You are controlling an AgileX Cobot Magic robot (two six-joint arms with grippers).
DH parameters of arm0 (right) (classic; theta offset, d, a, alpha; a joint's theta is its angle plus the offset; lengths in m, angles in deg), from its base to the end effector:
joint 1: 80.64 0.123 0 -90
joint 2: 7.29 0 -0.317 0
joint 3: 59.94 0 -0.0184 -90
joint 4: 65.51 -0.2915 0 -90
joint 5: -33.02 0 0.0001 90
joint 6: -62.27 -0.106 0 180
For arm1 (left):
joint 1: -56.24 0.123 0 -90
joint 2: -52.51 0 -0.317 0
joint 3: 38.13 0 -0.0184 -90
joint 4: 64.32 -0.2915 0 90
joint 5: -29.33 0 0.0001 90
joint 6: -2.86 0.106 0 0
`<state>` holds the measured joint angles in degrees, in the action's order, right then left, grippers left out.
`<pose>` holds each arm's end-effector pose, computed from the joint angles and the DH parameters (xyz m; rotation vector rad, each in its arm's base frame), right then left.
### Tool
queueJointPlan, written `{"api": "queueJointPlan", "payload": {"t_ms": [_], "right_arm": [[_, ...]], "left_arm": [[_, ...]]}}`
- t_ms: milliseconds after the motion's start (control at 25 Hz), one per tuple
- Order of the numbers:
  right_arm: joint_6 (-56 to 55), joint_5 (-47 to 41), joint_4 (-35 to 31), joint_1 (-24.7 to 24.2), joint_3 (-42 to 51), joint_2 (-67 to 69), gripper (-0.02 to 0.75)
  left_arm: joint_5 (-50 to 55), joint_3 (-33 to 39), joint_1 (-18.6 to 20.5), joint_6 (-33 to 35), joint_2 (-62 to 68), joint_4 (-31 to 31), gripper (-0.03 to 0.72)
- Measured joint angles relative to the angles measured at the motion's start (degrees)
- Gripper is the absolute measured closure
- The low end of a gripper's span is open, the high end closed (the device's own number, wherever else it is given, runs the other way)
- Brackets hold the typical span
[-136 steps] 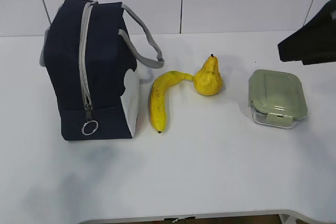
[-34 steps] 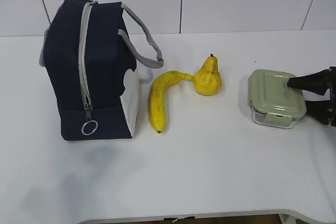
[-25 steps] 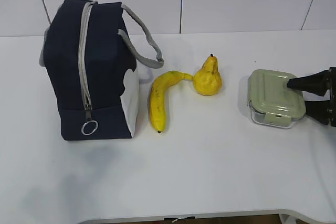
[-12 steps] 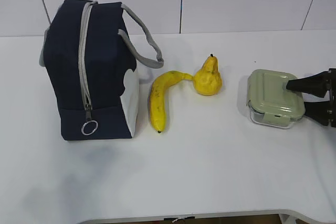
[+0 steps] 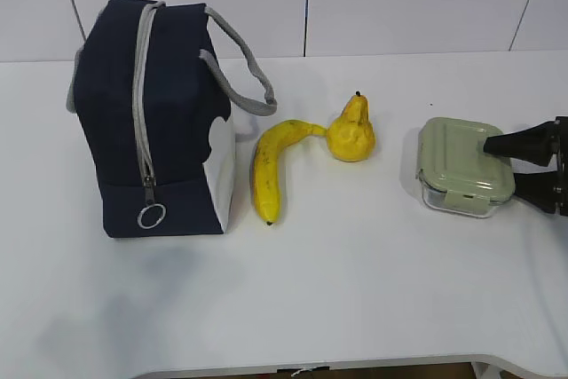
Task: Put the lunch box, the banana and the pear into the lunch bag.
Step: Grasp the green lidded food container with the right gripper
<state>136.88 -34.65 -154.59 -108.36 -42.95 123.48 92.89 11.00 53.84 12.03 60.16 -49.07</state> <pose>0.3981 -0.0984 0.0915 0.3853 2.1491 1.3542 0.0081 -0.0253 0.2895 0.2285 2.0669 -0.2494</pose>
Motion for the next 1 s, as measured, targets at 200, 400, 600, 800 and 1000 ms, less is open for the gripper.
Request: {"api": "queueJointPlan", "payload": {"t_ms": [200, 400, 600, 800, 1000], "right_arm": [[0.00, 0.00, 0.30, 0.00, 0.00, 0.00, 0.143], [-0.35, -0.29, 1.23, 0.00, -0.17, 0.00, 0.143], [-0.58, -0.40, 1.92, 0.08, -0.17, 0.00, 0.144], [-0.57, -0.40, 2.04, 0.08, -0.17, 0.00, 0.148], [-0.74, -0.40, 2.17, 0.08, -0.17, 0.00, 0.208]], "left_arm": [[0.00, 0.00, 0.00, 0.00, 0.00, 0.00, 0.383], [0.00, 0.00, 0.00, 0.00, 0.00, 0.00, 0.383], [0.00, 0.00, 0.00, 0.00, 0.00, 0.00, 0.383], [0.00, 0.00, 0.00, 0.00, 0.00, 0.00, 0.383], [0.00, 0.00, 0.00, 0.00, 0.00, 0.00, 0.383]]}}
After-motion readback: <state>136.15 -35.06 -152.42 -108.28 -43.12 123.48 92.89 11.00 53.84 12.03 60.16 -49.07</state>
